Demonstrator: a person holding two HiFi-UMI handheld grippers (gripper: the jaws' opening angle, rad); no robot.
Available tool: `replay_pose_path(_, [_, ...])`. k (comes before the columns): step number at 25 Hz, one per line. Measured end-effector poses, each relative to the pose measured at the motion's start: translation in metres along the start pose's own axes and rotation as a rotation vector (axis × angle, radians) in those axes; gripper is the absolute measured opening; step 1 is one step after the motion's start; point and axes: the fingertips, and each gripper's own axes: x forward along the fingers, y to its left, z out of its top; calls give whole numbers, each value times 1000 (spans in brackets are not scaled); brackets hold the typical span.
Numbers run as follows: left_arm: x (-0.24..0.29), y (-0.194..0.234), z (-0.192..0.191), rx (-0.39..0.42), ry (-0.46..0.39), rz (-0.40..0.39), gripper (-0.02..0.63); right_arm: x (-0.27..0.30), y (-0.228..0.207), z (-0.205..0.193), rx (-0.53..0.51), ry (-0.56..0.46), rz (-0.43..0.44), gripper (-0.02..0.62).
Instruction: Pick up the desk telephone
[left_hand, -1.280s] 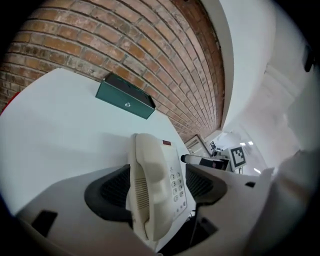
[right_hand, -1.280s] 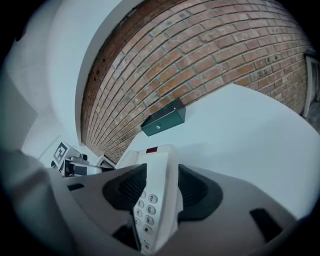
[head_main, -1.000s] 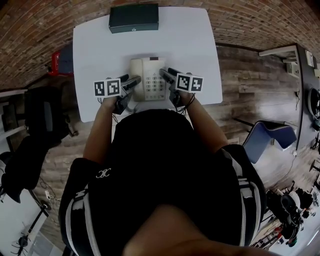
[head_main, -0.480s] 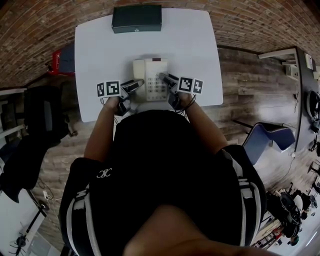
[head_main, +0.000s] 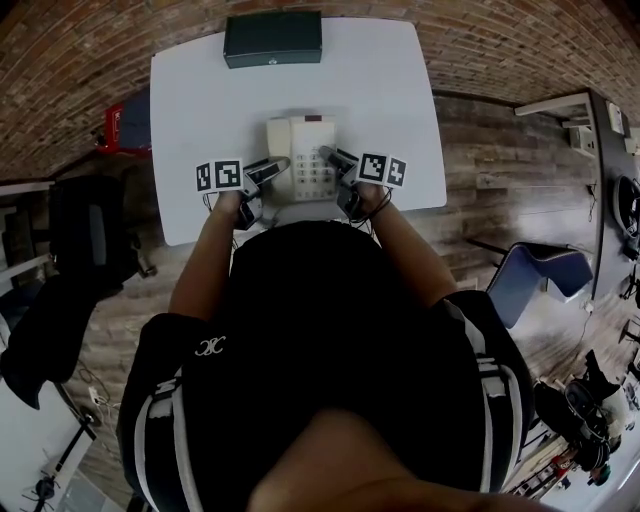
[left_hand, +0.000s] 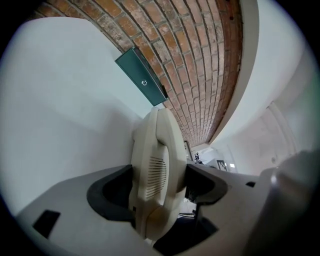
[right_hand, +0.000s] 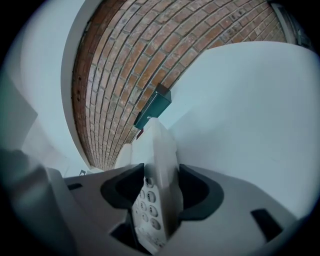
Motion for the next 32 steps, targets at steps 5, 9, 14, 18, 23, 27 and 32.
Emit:
replay_pose_path(5, [-2,-5,2,46,26,45,324,-4,4,-1,6,-1,-9,204])
replay_pose_path(9, [-5,-12,4,43,21,31,321,-8,11,5,-27,-13,-13,204])
replay_pose_path(14, [-8,-25,14,67,1,22,321,-14,26,20,-85,-26,-15,204])
replay_pose_path(18, [-13,-44,24,110,-13,19,320,-23,40,32,-112,-40,0,204])
replay_pose_path(23, [-23,-72,45,156,-62,24,317,-35,63,54,-135,-77,32,204])
replay_pose_path(27, [-33,-98,58,206,-89,11,314,-48,87,72,-181,-99,60,204])
replay_pose_path(32, [-40,-128,71,210,-113,-4,312,-65,113,96,-233,-125,48,204])
